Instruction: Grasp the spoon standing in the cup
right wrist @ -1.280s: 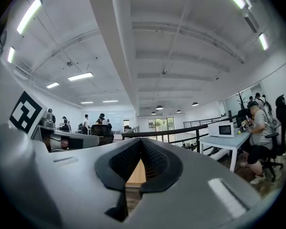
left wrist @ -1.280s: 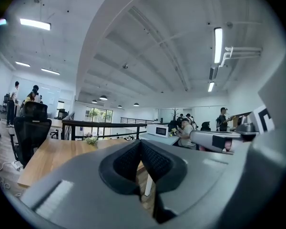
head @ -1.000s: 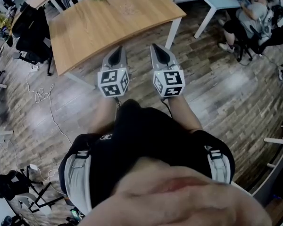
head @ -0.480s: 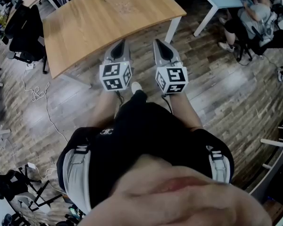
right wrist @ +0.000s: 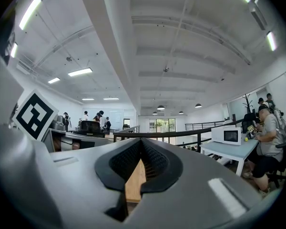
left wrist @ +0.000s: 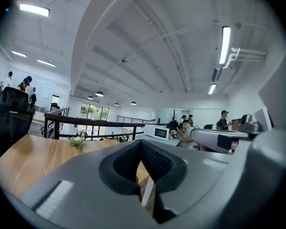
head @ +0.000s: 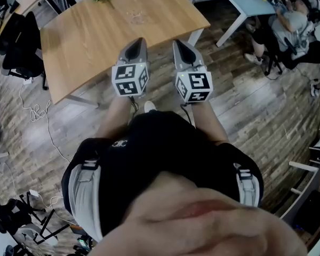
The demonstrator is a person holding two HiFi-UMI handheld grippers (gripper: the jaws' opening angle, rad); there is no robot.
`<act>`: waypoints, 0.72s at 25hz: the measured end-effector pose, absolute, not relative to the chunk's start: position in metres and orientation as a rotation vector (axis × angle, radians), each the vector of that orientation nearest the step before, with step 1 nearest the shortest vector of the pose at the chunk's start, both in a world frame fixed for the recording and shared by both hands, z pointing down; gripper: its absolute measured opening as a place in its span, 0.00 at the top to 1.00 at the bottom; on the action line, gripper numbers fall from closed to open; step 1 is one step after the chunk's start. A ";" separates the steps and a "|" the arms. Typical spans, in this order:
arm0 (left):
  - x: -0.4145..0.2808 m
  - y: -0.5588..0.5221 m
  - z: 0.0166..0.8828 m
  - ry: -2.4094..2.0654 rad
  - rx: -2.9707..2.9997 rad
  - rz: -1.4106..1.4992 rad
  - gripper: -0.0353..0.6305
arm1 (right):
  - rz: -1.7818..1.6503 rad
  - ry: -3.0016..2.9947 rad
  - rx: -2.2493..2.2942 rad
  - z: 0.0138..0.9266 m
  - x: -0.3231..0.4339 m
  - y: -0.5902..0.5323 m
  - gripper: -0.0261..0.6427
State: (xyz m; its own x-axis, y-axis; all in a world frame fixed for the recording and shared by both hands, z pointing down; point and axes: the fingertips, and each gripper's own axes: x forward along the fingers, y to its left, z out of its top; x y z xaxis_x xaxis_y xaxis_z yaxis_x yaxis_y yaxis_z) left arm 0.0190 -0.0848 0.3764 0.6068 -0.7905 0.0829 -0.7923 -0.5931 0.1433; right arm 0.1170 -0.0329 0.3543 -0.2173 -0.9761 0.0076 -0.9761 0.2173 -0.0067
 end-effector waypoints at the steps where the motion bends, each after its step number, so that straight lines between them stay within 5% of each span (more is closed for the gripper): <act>1: 0.020 -0.095 0.377 -1.321 2.660 0.018 0.93 | 0.013 -2.452 1.960 0.353 0.117 -0.043 0.96; 18: -0.012 -0.228 0.405 -1.348 2.579 0.032 0.93 | 0.082 -2.466 1.852 0.378 0.088 -0.193 0.96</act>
State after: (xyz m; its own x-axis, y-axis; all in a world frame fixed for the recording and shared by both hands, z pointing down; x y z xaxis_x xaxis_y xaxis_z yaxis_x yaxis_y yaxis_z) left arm -0.0119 -0.2279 0.4048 0.5765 -0.8075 0.1253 -0.8125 -0.5501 0.1929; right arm 0.0877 -0.1931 0.3778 -0.2784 -0.9574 0.0769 -0.9604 0.2786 -0.0084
